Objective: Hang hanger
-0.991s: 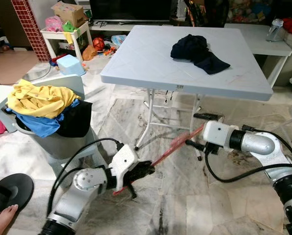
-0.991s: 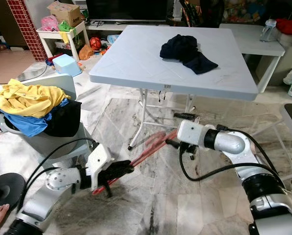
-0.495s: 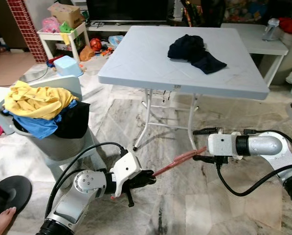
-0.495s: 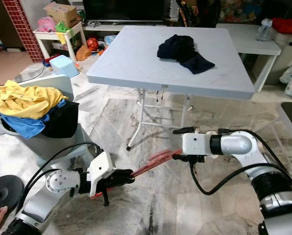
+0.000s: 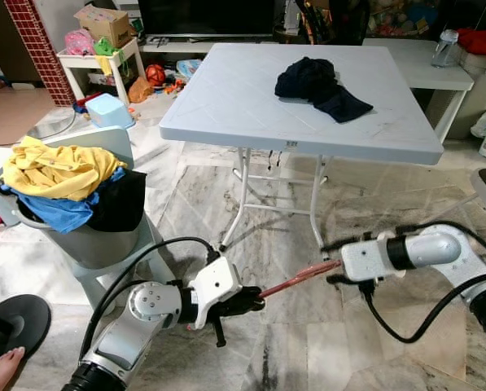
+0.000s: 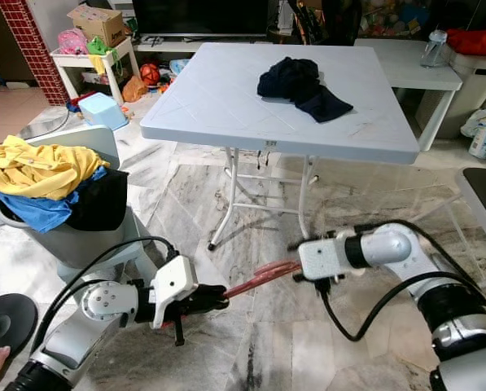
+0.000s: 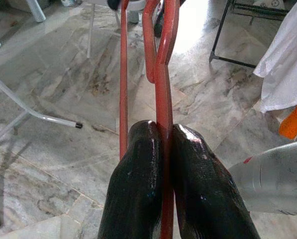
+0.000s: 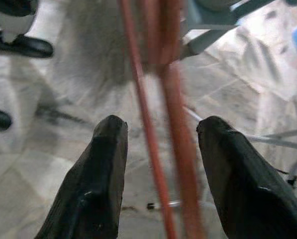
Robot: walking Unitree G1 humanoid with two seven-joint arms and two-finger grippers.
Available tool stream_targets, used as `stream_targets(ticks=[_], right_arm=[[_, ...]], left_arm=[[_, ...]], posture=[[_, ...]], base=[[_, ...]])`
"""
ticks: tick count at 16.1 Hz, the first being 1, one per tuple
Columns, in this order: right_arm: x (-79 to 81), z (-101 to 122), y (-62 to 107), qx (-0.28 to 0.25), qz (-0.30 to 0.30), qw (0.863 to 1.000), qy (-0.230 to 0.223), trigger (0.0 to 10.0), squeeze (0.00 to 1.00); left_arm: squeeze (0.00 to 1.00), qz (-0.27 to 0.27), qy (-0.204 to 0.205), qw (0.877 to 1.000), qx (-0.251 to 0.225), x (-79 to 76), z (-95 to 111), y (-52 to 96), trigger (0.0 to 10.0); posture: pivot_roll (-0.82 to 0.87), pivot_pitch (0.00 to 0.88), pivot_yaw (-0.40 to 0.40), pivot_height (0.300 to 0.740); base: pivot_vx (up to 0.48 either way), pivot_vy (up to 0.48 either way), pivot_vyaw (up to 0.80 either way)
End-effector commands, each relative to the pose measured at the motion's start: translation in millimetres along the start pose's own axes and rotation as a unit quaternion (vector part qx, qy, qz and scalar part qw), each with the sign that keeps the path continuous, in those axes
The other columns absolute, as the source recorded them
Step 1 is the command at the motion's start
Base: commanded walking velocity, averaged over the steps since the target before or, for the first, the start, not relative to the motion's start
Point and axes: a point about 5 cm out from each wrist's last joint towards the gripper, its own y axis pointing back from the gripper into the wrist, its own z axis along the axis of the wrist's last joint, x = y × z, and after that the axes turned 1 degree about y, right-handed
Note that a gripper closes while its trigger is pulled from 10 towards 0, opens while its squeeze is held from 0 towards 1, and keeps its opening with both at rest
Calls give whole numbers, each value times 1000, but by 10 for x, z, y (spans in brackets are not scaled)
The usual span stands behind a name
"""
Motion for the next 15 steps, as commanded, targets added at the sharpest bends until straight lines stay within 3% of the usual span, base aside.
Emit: stream_targets(ticks=[1, 15], right_arm=[[-14, -30, 15, 15, 7, 1000, 7, 0, 0], [-77, -145, 75, 52, 8, 999, -5, 0, 0]], left_arm=[[0, -4, -11, 1000, 0, 17, 24, 6, 10000], [0, -9, -15, 1000, 6, -26, -12, -22, 10000]], posture=[[-133, 0, 27, 740], [-136, 0, 25, 740]], base=[[0, 0, 0], [0, 0, 0]])
